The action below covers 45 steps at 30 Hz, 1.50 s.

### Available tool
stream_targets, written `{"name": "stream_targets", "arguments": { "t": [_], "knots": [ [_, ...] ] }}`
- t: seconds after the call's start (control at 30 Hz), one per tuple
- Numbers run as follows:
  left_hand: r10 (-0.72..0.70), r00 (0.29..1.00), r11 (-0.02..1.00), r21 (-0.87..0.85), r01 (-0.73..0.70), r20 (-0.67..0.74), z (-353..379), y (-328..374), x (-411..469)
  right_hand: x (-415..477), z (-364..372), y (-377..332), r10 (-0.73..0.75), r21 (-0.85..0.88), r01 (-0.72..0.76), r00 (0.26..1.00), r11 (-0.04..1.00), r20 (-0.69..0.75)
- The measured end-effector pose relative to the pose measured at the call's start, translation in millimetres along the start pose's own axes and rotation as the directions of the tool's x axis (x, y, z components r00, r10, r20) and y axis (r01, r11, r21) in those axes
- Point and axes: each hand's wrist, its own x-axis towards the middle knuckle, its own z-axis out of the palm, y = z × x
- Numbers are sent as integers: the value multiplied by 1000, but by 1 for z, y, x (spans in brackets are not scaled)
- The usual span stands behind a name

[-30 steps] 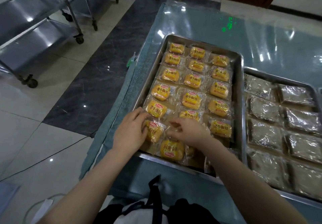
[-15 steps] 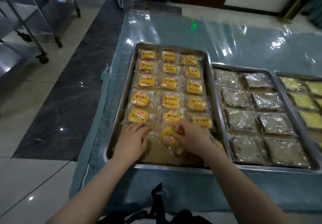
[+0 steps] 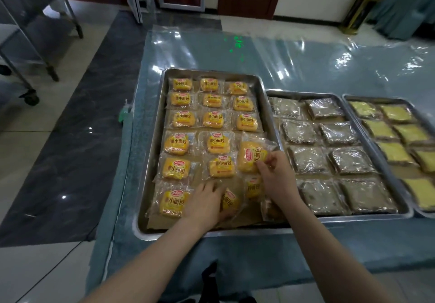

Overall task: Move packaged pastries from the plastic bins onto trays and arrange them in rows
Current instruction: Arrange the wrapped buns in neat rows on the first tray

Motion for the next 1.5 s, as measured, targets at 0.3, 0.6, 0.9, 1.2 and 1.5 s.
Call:
{"name": "stream_targets", "arguments": {
  "t": [0.3,0.6,0.9,1.2,1.5],
  "knots": [
    [-106,994,994,-30,106,8,-1,0,-11,-1,2,6,38,49,-34,995,998,-91],
    [-81,973,989,-139,52,-216,-13,5,-5,9,-10,7,154,277,-123,984,953,-94],
    [-77,993,893,-449,30,-88,-4,50,23,39,-48,27,208,486,-174,978,856,-16],
    [-194,980,863,-483,148,-47,17,83,44,64,-80,60,213,350,-294,944,890,251],
    [-586,778,604,-762,233,-226,15,90,38,76,-83,70,144,385,-295,916,874,376]
  ]
}}
